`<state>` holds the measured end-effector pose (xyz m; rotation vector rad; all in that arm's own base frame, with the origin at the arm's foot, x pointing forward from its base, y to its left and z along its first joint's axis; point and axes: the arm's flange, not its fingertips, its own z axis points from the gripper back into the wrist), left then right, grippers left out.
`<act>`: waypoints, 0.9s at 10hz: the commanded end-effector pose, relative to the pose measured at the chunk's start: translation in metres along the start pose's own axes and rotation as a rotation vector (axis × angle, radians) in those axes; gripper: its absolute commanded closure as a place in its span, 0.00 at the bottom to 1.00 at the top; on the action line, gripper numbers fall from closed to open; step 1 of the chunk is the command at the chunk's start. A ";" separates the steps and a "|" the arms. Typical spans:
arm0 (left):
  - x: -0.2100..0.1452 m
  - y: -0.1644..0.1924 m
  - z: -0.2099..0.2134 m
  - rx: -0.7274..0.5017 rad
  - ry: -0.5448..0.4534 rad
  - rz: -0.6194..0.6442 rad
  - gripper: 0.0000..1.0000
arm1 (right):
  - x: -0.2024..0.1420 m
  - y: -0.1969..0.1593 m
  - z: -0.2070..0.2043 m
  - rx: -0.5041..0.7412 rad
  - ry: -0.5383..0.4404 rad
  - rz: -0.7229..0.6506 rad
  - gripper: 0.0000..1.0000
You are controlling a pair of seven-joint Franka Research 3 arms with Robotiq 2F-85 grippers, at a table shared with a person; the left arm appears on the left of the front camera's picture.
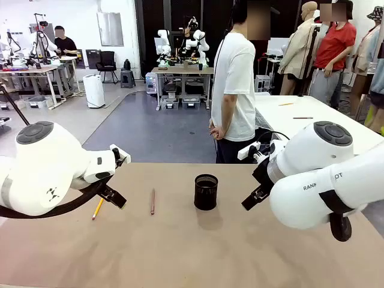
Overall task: Place the pens into the pen holder.
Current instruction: Pick up a writing instrument from the table and place it into the Pen holder.
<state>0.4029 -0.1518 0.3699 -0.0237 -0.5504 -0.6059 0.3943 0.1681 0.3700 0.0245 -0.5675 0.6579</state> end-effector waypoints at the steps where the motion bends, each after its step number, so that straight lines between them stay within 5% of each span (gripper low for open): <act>1: 0.000 0.000 0.000 0.000 0.000 0.000 0.00 | 0.000 0.000 0.001 -0.001 -0.002 0.000 0.00; 9: 0.000 0.000 0.000 0.000 0.000 0.000 0.00 | 0.000 0.000 0.001 -0.001 -0.002 0.000 0.00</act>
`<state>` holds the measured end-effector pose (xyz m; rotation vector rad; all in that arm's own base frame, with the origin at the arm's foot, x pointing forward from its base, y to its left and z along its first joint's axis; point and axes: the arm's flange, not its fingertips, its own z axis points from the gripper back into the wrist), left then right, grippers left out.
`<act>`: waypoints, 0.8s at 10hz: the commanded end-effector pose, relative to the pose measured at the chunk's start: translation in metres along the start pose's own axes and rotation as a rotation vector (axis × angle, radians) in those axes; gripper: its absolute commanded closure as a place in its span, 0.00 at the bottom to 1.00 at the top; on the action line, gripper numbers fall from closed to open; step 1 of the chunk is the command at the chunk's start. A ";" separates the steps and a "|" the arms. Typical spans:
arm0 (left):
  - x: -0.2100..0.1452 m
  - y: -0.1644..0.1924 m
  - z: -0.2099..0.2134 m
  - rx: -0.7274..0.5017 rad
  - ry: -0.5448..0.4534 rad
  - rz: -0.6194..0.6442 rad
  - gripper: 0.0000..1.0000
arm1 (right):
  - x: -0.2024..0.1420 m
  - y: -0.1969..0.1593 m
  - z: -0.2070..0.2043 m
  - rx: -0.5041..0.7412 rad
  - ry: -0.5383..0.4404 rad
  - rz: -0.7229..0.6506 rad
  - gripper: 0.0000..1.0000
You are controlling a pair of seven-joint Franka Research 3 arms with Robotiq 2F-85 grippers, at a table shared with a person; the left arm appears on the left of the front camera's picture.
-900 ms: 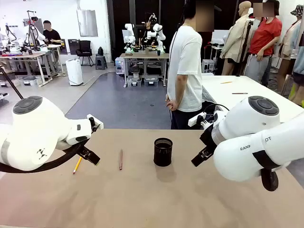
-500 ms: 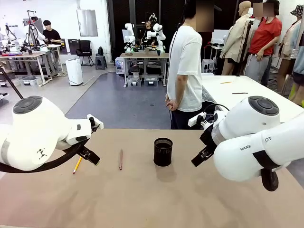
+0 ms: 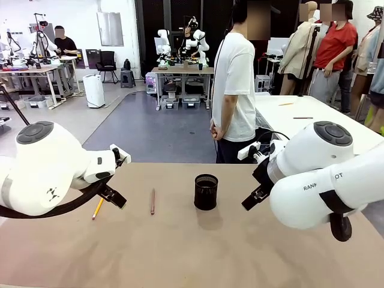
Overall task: Place the pens into the pen holder.
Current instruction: Pick up a writing instrument from the table and place it into the Pen holder.
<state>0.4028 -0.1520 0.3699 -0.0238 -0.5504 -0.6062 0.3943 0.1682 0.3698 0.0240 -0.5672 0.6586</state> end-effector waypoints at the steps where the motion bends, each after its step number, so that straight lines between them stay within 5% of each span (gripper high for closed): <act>1: 0.000 0.000 0.000 0.000 0.000 0.000 0.00 | 0.000 0.000 0.001 0.000 -0.002 -0.001 0.00; 8: 0.000 0.000 0.000 0.000 0.000 0.000 0.00 | 0.000 0.000 0.001 0.000 -0.002 -0.001 0.00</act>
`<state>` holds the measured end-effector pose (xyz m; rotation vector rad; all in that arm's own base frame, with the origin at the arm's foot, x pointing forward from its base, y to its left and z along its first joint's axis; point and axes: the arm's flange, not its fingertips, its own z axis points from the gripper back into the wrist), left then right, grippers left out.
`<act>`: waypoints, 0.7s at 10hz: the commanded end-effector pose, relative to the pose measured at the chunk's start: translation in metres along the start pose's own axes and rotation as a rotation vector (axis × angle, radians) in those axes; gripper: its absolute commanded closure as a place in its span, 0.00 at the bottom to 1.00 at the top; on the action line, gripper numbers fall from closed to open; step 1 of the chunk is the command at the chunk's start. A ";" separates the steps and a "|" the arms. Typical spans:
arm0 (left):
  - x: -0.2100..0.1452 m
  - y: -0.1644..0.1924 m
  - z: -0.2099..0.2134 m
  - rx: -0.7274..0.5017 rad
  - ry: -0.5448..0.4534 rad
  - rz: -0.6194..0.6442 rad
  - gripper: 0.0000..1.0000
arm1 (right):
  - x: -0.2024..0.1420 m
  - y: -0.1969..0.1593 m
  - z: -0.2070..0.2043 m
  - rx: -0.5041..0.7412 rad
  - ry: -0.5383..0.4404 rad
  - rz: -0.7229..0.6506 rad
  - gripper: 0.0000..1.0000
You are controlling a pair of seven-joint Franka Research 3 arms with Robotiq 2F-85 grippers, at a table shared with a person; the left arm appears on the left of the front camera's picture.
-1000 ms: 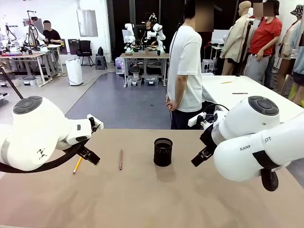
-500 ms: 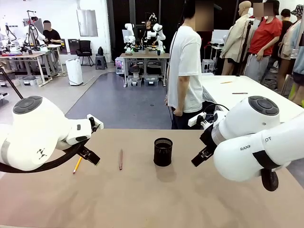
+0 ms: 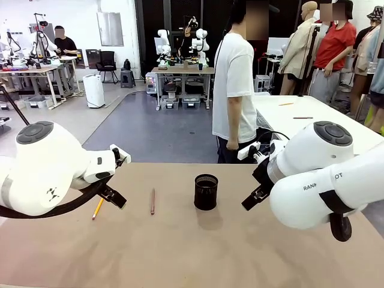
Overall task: Place the pens into the pen holder.
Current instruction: Pick up a writing instrument from the table and place it into the Pen holder.
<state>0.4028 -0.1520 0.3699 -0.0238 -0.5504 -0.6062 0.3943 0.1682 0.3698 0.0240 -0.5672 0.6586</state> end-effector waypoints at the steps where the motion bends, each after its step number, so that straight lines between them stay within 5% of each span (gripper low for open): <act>1: 0.000 0.000 0.000 0.000 0.000 0.000 0.00 | 0.000 0.000 0.001 0.000 -0.002 -0.001 0.00; 5: 0.000 0.000 0.000 0.000 0.000 0.000 0.00 | 0.000 0.000 0.000 0.000 0.000 0.000 0.00; 7: 0.002 0.002 0.000 -0.072 0.071 -0.017 0.00 | -0.003 -0.001 0.010 -0.087 0.110 0.045 0.00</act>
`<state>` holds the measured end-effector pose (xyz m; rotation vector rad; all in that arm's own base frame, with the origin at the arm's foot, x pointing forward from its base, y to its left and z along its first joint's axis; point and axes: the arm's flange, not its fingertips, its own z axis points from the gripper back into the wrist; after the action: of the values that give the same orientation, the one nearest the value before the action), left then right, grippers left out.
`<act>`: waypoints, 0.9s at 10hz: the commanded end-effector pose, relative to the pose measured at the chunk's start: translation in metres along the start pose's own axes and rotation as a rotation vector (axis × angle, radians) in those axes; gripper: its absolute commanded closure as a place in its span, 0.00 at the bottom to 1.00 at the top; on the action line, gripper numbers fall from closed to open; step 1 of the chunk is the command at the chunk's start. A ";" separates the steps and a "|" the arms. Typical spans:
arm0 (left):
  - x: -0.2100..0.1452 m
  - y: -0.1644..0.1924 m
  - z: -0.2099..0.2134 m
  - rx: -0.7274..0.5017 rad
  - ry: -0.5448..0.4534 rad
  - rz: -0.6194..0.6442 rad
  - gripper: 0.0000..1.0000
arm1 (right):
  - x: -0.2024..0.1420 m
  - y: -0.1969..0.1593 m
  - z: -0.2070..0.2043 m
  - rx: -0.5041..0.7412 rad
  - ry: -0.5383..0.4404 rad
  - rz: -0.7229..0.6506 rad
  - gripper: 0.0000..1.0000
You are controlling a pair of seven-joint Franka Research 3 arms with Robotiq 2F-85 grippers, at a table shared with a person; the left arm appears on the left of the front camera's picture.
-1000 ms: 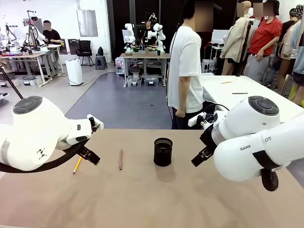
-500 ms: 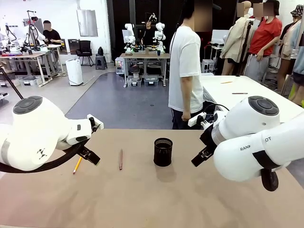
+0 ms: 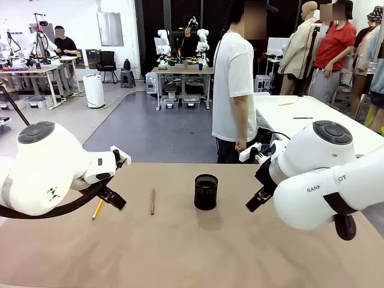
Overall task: Place the pens into the pen holder.
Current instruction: Pick up a writing instrument from the table and place it into the Pen holder.
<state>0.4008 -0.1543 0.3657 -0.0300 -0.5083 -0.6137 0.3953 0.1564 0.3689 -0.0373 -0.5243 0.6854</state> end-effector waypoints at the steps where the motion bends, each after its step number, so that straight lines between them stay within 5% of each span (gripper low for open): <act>1: 0.006 0.005 0.006 -0.090 0.059 -0.022 0.00 | 0.006 0.009 0.013 -0.082 0.093 0.017 0.00; 6: 0.016 0.008 0.028 -0.185 0.017 -0.075 0.00 | 0.020 0.019 0.018 -0.171 0.276 -0.007 0.00; 7: 0.017 0.004 0.027 -0.163 0.010 -0.094 0.00 | 0.003 0.014 0.023 -0.146 0.200 0.032 0.00; 9: 0.020 -0.001 0.027 -0.162 0.030 -0.054 0.00 | 0.003 0.014 0.023 -0.146 0.200 0.032 0.00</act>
<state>0.4012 -0.1617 0.4019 -0.1559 -0.4382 -0.7192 0.3803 0.1700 0.3907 -0.2566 -0.3576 0.6472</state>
